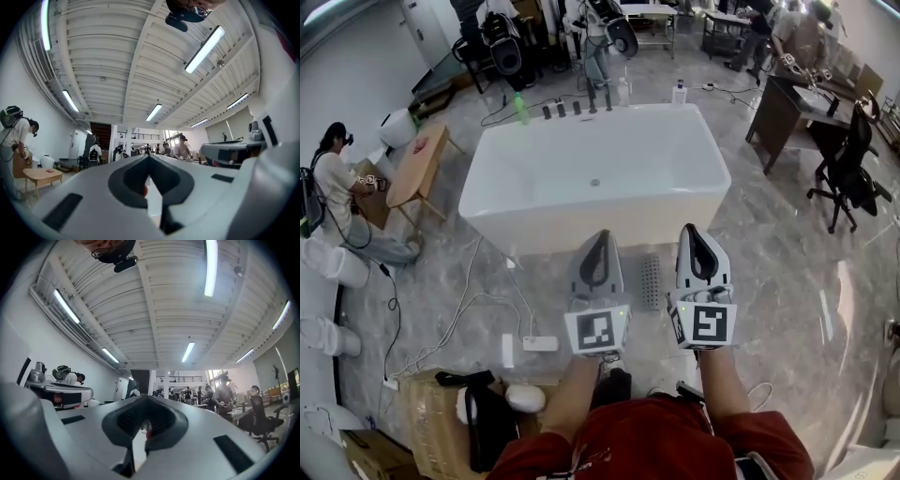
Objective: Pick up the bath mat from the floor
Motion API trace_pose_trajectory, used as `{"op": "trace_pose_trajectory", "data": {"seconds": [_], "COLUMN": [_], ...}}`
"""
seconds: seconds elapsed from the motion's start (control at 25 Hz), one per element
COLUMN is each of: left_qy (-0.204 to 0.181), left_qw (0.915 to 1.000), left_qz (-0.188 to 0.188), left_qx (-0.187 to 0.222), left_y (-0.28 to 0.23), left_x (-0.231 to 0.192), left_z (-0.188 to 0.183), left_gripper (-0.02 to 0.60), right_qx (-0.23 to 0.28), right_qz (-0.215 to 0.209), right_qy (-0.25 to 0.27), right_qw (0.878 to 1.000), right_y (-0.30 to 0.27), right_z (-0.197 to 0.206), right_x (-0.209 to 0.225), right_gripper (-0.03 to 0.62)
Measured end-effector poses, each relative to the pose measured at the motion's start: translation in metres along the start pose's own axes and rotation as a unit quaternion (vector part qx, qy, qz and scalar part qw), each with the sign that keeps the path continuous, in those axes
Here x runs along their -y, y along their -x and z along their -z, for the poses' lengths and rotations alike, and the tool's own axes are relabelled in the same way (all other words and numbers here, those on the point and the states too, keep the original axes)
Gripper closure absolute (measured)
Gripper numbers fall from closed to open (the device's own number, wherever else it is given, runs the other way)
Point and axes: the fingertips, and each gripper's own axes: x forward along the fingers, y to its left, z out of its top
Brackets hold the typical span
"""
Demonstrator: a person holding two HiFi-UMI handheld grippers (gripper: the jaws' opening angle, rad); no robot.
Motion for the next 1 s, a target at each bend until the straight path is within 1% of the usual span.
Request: {"op": "trace_pose_trajectory", "data": {"seconds": [0.24, 0.52, 0.76, 1.0], "left_qy": [0.014, 0.035, 0.045, 0.040], "left_qw": [0.9999, 0.9992, 0.9987, 0.9988], "left_qz": [-0.002, 0.000, 0.017, 0.027], "left_qx": [0.007, 0.019, 0.018, 0.007], "left_y": [-0.024, -0.053, -0.070, -0.093], "left_x": [-0.049, -0.097, -0.103, -0.086], "left_z": [0.004, 0.001, 0.007, 0.013], "left_gripper": [0.568, 0.568, 0.568, 0.568], "right_qx": [-0.013, -0.010, -0.014, -0.019], "right_qz": [0.005, 0.010, 0.028, 0.029], "right_qy": [-0.001, 0.018, 0.018, 0.011], "right_qw": [1.000, 1.000, 0.999, 0.999], "right_y": [-0.046, -0.088, -0.101, -0.113], "right_z": [0.009, 0.005, 0.010, 0.019], "right_x": [-0.023, -0.046, -0.044, -0.022], "right_gripper": [0.583, 0.583, 0.583, 0.583]}}
